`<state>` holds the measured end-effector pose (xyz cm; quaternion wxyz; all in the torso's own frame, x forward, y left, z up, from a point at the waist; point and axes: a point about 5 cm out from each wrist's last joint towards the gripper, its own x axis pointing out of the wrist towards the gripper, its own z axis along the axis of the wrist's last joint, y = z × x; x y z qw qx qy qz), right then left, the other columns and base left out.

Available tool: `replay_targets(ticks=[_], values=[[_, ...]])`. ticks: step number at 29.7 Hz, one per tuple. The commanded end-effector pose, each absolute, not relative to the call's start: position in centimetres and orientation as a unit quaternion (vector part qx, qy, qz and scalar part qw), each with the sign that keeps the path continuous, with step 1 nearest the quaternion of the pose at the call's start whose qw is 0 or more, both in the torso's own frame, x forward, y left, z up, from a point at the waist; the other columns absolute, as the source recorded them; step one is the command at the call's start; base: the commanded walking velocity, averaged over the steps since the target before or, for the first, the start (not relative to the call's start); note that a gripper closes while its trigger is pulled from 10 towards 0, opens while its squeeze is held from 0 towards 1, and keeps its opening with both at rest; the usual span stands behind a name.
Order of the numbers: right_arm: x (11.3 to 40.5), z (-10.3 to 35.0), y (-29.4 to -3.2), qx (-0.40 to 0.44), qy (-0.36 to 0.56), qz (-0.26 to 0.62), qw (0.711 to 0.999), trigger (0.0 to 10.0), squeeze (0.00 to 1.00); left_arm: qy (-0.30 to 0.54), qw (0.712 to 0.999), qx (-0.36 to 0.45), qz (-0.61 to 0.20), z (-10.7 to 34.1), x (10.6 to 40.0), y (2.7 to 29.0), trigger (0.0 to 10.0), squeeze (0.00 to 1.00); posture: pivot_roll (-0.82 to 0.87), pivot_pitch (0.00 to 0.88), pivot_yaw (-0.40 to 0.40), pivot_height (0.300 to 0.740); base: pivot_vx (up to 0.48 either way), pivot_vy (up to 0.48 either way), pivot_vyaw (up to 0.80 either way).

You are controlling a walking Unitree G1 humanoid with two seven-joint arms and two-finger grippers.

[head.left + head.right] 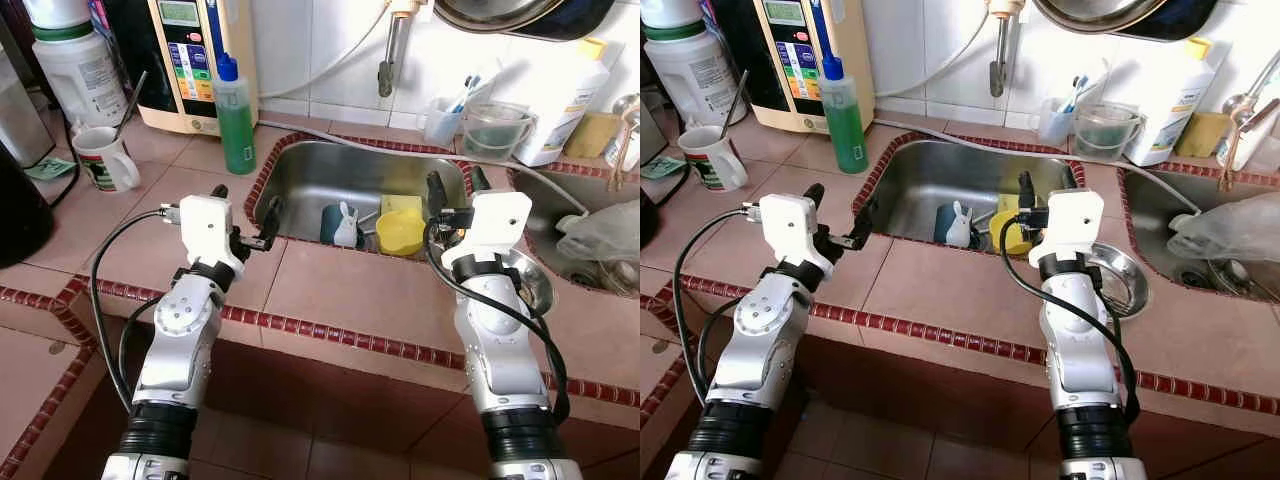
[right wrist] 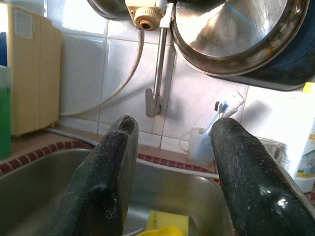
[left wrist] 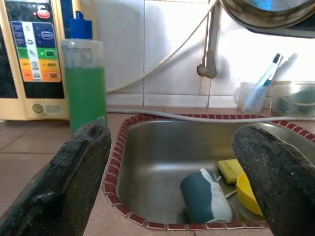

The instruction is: Kitchen organization

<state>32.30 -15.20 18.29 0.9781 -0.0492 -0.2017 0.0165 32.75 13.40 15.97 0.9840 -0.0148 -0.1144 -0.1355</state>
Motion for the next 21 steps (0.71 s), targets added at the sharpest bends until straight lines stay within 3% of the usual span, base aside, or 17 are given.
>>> replay_targets(ticks=[1, 15, 21], values=[[32.3, 18.5, -15.2, -0.058, -0.201, 0.018, 0.978, 10.0, 0.00, -0.120, 0.982, -0.012, -0.143, 16.3, 33.0, 12.8, 10.0, 0.00, -0.14, 0.000, 0.014, 0.740, 0.000, 0.000, 0.00], [32.3, 18.1, -15.7, -0.077, -0.187, 0.030, 0.979, 10.0, 0.00, -0.130, 0.980, -0.006, -0.152, 16.2, 33.5, 11.7, 10.0, 0.00, -0.16, 0.000, -0.027, 0.740, 0.000, 0.000, 0.00], [32.4, 17.8, -15.4, -0.073, -0.181, 0.037, 0.980, 10.0, 0.00, -0.128, 0.979, -0.002, -0.157, 15.8, 33.0, 12.0, 10.0, 0.00, -0.13, 0.000, -0.028, 0.740, 0.000, -0.414, 0.00]])
